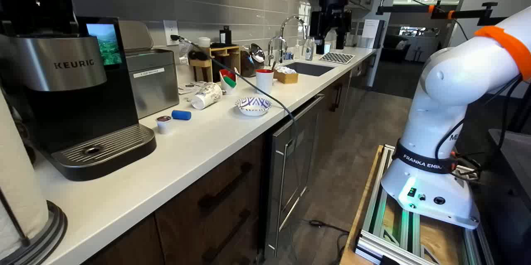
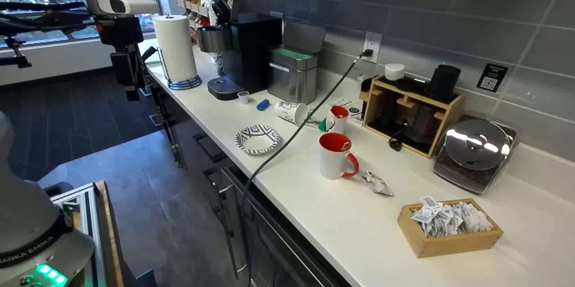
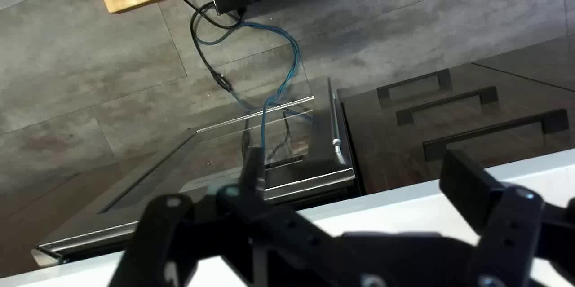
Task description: Put the blue block and coffee pod in the black and white bowl on the left.
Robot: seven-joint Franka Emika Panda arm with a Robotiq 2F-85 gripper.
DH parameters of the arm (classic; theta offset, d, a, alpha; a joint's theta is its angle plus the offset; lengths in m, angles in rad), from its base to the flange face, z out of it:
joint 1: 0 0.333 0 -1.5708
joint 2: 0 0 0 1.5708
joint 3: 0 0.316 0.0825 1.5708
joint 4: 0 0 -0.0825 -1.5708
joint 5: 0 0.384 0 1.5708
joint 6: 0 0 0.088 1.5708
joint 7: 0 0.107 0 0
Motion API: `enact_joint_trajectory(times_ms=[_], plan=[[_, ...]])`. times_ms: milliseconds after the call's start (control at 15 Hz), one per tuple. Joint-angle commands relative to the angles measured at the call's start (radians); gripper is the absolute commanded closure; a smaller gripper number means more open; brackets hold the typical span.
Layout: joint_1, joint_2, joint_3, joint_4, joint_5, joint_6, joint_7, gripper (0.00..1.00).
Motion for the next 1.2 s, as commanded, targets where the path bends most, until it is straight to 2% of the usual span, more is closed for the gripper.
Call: enact_joint_trajectory(times_ms=[0,400,600,800,1067,1133], plan=[[-0.003,0.001,0.002,0.002,0.001,-0.002,-0.002,0.00],[-0.003,0.001,0.002,0.002,0.001,-0.002,-0.002,0.00],[0.046,0.035,0.055,0.042,0.035,0.203,0.003,0.00],[0.095,0.140,0.151,0.125,0.034,0.403,0.008,0.00],[0.147,0.358,0.227,0.258,-0.005,0.610,-0.068,0.00],[0.132,0.414,0.247,0.289,-0.004,0.646,-0.115,0.00]])
